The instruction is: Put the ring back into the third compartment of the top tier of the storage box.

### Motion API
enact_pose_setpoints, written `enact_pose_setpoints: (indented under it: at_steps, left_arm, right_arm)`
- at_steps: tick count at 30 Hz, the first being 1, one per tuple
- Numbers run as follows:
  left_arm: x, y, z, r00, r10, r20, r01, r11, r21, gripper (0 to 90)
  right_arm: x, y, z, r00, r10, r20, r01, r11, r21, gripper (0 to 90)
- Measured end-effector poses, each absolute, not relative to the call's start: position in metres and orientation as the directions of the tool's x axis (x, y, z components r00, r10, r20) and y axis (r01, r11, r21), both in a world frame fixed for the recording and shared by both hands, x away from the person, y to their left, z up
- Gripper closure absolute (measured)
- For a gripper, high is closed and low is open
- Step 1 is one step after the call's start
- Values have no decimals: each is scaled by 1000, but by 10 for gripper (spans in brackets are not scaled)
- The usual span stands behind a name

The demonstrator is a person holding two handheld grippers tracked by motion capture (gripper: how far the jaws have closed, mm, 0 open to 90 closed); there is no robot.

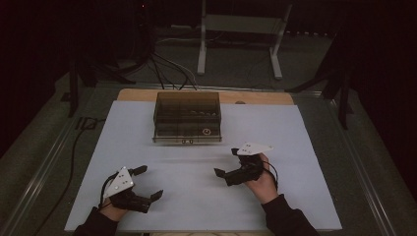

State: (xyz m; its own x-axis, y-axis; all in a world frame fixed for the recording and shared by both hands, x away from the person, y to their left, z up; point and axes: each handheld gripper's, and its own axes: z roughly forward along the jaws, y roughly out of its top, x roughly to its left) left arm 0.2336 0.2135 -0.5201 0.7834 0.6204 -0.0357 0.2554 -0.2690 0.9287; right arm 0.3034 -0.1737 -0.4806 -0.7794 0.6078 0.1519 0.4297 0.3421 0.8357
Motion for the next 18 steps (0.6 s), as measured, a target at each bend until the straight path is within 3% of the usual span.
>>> enact_pose_setpoints:
  at_steps: [18]
  left_arm:
    - [234,214,-520,783,621,-36,255,-267,929,5]
  right_arm:
    - [293,-206,-504,-757,629,174,471,342,813,0]
